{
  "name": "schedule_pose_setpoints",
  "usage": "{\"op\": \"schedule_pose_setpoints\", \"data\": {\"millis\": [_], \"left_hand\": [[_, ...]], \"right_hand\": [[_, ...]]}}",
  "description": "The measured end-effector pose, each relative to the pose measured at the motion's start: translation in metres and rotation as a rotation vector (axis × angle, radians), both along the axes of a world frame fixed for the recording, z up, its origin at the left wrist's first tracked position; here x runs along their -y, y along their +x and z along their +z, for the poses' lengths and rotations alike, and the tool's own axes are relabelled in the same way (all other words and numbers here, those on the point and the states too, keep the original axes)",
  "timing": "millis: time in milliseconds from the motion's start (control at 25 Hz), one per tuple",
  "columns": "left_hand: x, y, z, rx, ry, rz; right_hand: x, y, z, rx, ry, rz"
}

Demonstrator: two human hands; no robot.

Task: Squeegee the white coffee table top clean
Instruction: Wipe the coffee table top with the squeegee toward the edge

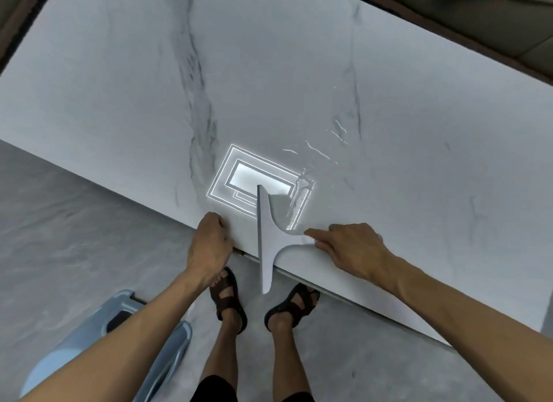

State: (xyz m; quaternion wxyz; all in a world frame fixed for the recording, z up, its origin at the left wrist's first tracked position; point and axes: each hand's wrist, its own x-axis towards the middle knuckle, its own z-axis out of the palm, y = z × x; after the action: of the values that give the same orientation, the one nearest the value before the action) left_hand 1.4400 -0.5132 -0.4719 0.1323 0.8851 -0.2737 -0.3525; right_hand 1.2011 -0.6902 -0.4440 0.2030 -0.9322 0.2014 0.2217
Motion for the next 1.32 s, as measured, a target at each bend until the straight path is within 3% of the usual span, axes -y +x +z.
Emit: {"op": "schedule_pose_setpoints", "data": {"millis": [160,280,400,520,720,840,1000,1160,1320], "left_hand": [[0.021,-0.025,-0.008,-0.022,0.109,-0.19],[0.029,-0.027,-0.013,-0.069,0.289,-0.24],[0.036,-0.022,-0.013,-0.08,0.347,-0.261],[0.041,-0.021,-0.013,-0.072,0.374,-0.285],[0.041,-0.018,-0.019,-0.041,0.393,-0.274],[0.038,-0.015,-0.021,-0.043,0.386,-0.274],[0.038,-0.015,-0.018,-0.071,0.401,-0.287],[0.037,-0.012,-0.01,-0.086,0.395,-0.313],[0.039,-0.008,-0.001,-0.115,0.344,-0.288]], "right_hand": [[0.05,-0.065,0.017,-0.019,-0.071,-0.099],[0.086,-0.108,0.031,-0.058,-0.182,-0.169],[0.099,-0.129,0.045,-0.093,-0.267,-0.193],[0.077,-0.109,0.047,-0.038,-0.187,-0.137],[0.002,-0.023,0.009,0.02,0.058,0.14],[-0.01,-0.006,-0.005,0.019,0.025,0.227],[0.029,-0.043,-0.001,0.025,0.008,0.122],[0.084,-0.103,0.024,-0.045,-0.101,-0.03],[0.116,-0.132,0.05,-0.132,-0.271,-0.049]]}}
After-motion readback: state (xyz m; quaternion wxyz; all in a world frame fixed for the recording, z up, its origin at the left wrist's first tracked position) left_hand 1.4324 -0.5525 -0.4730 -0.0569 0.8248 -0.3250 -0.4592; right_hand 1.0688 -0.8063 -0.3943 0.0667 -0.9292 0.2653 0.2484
